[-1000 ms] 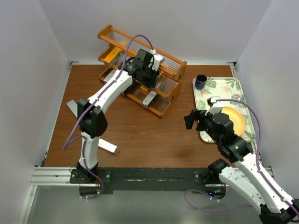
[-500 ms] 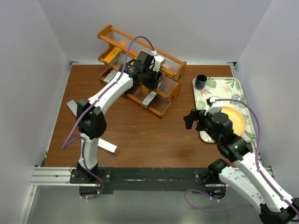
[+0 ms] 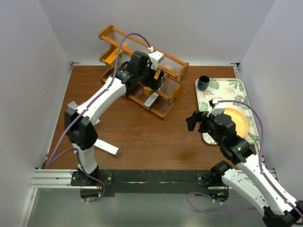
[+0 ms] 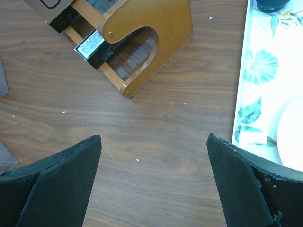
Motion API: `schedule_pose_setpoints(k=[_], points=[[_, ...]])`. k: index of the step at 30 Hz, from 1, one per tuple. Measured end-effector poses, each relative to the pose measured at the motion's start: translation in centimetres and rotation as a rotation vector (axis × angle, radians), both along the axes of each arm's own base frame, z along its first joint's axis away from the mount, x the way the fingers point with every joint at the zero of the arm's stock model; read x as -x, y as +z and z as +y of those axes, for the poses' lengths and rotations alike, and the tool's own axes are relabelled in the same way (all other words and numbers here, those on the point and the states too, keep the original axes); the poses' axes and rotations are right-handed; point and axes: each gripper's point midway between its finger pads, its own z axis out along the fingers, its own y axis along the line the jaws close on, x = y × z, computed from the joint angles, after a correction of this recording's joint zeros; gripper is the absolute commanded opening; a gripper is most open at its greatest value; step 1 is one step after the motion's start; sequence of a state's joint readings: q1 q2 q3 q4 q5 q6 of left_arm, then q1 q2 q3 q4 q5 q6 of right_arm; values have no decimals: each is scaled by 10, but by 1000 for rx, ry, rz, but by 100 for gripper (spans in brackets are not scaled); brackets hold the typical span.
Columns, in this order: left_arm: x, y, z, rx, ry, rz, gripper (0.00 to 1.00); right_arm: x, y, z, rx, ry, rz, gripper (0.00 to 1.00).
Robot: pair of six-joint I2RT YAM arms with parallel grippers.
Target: Place and organize the toothpastes onto the shelf
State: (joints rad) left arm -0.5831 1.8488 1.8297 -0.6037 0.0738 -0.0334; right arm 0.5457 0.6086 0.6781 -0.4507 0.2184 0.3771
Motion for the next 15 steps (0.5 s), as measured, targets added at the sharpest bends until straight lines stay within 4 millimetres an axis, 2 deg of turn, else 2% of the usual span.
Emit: schedule_pose_setpoints(k=[3,7,15], points=[[12,19,8,38,3,-50,98,0,0,0,1,0,0,98],[28,30,19,75,9,-104,98,0,0,0,0,0,-1,98],[59,14,45,105,45,-151,94,0,0,0,0,0,-1,98]])
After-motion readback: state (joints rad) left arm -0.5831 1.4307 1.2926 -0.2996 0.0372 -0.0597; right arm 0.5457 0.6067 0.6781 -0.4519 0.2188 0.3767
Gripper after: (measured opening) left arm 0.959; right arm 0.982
